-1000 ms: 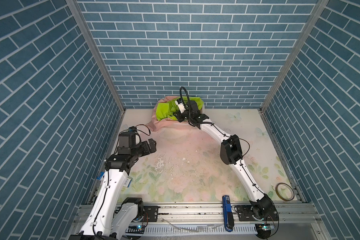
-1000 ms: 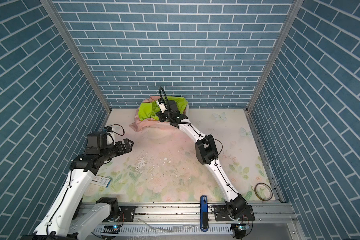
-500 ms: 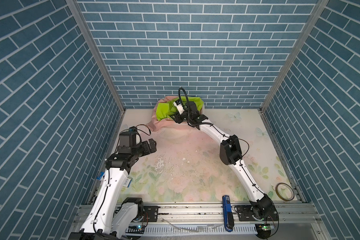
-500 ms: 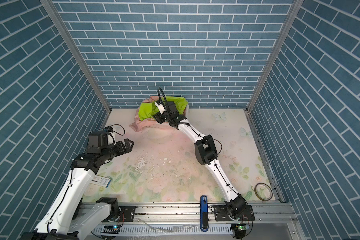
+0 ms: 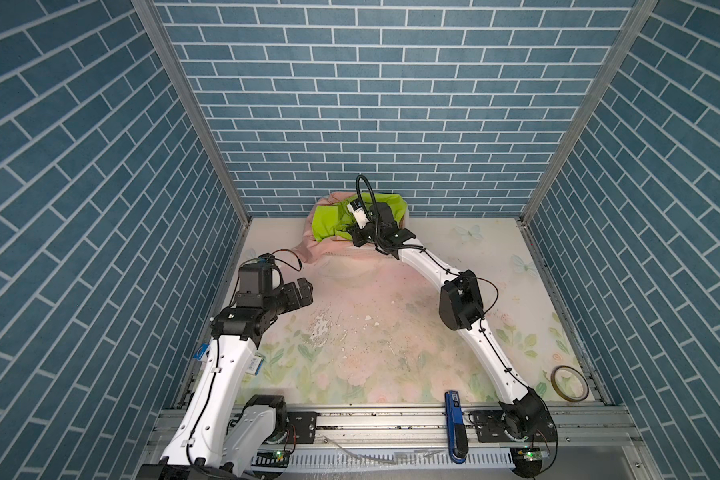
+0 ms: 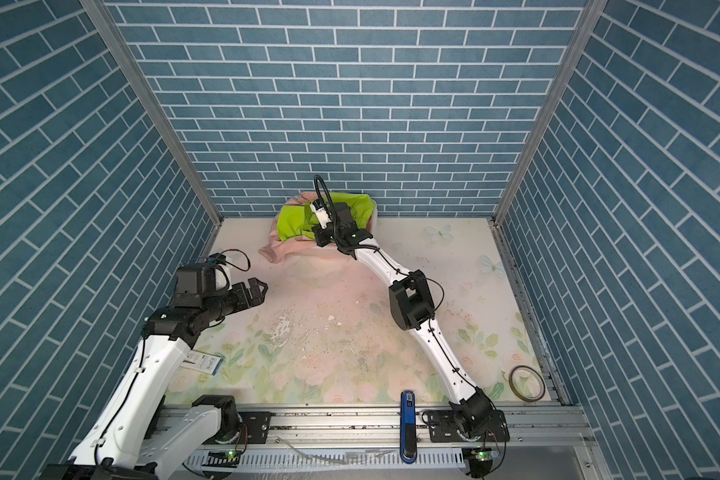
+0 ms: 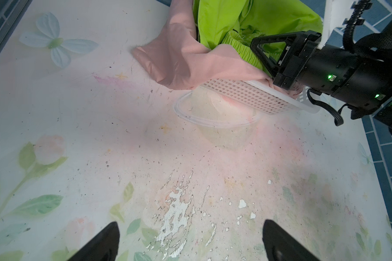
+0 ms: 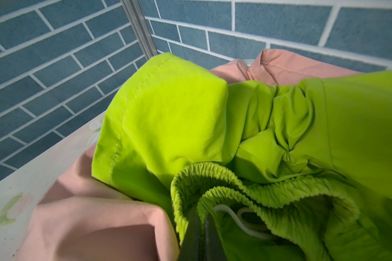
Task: Fold and stack the shorts
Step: 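Close the right gripper on the green waistband and lift it upward, then pull the green shorts out of the basket and lay them on the table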
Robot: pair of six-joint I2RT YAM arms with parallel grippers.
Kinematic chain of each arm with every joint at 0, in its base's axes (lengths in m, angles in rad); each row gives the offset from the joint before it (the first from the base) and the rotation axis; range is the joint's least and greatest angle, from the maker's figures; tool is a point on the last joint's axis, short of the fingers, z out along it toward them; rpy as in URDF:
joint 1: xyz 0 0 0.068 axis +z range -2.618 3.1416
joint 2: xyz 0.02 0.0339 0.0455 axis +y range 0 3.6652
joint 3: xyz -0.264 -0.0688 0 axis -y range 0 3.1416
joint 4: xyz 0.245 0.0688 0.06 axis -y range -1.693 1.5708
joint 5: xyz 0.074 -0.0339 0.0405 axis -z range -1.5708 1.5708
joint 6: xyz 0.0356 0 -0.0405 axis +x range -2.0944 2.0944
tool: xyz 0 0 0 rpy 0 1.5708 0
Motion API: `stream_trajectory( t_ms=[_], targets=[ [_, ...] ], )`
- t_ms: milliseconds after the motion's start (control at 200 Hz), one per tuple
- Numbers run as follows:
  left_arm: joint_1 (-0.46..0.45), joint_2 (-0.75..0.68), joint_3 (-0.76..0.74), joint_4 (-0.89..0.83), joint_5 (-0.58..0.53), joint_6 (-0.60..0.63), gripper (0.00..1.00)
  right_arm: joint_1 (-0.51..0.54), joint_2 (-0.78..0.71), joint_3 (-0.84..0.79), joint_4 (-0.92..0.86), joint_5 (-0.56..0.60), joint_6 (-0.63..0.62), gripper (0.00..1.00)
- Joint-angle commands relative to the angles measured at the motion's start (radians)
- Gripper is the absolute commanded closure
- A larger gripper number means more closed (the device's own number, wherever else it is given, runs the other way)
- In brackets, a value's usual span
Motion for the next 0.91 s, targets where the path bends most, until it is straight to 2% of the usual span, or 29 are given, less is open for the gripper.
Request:
stream_trajectory(
  t_ms=[0, 190, 555, 735, 900],
  targets=[
    [-0.004, 0.003, 0.002, -0.001, 0.005, 0.011, 0.00, 0.006, -0.137, 0.024, -0.059, 0.034, -0.061, 1.00],
    [-0.006, 0.004, -0.004, 0.009, 0.012, 0.009, 0.00, 0.005, -0.254, -0.028, -0.072, 0.050, -0.097, 1.00],
    [-0.012, 0.022, -0.015, 0.062, 0.050, 0.016, 0.00, 0.012, -0.480, -0.048, -0.222, 0.114, -0.184, 1.00],
    [-0.066, 0.047, 0.020, 0.100, 0.004, 0.031, 0.00, 0.017, -0.671, -0.060, -0.285, 0.141, -0.266, 1.00],
    [-0.134, 0.097, 0.059, 0.143, -0.026, 0.038, 0.00, 0.018, -0.835, -0.105, -0.323, 0.222, -0.321, 1.00]
  ],
)
